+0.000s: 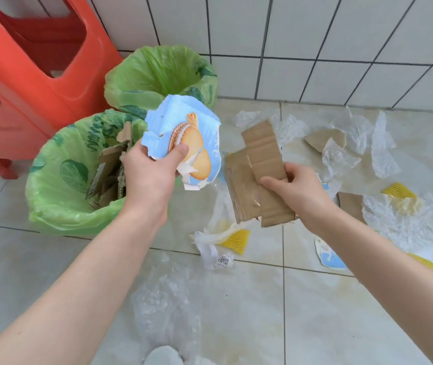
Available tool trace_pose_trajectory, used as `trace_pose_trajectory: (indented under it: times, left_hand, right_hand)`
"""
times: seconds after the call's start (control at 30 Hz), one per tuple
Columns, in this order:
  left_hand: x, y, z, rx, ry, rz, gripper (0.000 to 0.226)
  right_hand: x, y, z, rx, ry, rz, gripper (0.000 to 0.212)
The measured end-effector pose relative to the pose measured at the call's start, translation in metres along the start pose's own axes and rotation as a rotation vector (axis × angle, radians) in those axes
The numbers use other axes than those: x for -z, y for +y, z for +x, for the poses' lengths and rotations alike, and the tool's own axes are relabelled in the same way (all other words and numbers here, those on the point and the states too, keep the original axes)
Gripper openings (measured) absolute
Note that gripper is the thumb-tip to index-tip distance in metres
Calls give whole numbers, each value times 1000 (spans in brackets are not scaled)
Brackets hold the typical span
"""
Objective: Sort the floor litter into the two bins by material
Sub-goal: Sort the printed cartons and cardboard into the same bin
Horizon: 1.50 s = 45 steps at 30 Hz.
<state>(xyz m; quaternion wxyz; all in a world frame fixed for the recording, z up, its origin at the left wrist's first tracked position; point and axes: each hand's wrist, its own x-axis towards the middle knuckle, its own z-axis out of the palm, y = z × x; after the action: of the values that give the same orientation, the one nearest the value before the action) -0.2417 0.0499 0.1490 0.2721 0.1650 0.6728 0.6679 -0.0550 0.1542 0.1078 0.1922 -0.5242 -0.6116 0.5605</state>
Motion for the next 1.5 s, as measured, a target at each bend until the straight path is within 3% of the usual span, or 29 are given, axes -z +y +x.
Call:
trace_pose_trajectory:
  times: [0.1, 0.23, 0.33, 0.43, 0.53, 0.67, 0.87, 0.97, 1.1, 1.27, 1.37, 1.5]
  left_hand:
    - [26, 17, 6, -67, 81, 4, 24]
    - [65, 33, 19, -184, 205, 14, 24]
    - [91, 38, 31, -232, 271, 10, 27]
    - [112, 42, 44, -277, 339, 35, 24]
    - [125, 38, 50, -388, 422, 223, 17]
    - [135, 12, 57, -460, 459, 575, 21]
    - [145, -26, 65, -289, 270, 1095, 13]
    - [144, -26, 66, -269, 183, 1232, 16]
    - [144, -19, 76, -240, 111, 1206, 23]
    - [135, -10, 78, 21, -338, 959, 65]
    - [128, -12, 77, -45, -301, 1092, 73]
    - [122, -13, 77, -83, -211, 1126, 48]
  right_hand:
    - [-13, -38, -10, 40, -55, 182, 25]
    - [-33, -75, -21, 93, -182, 223, 44]
    - [-50, -95, -25, 116, -283, 104, 49]
    - [-65, -108, -23, 131, -284, -81, 55]
    - [-81, -121, -19, 176, -260, -295, 57]
    - [-107, -144, -15, 285, -263, -574, 44]
    - [-147, -166, -10, 191, -351, -663, 9]
    - [-158, -179, -5, 105, -397, -667, 12]
    - [-162, -192, 2, 29, -463, -751, 13]
    - [-164, -192, 6, -67, -522, -802, 20]
    - [-163, -191, 7, -43, -458, -816, 21]
    - [-160, -194, 0, -19, -438, -706, 7]
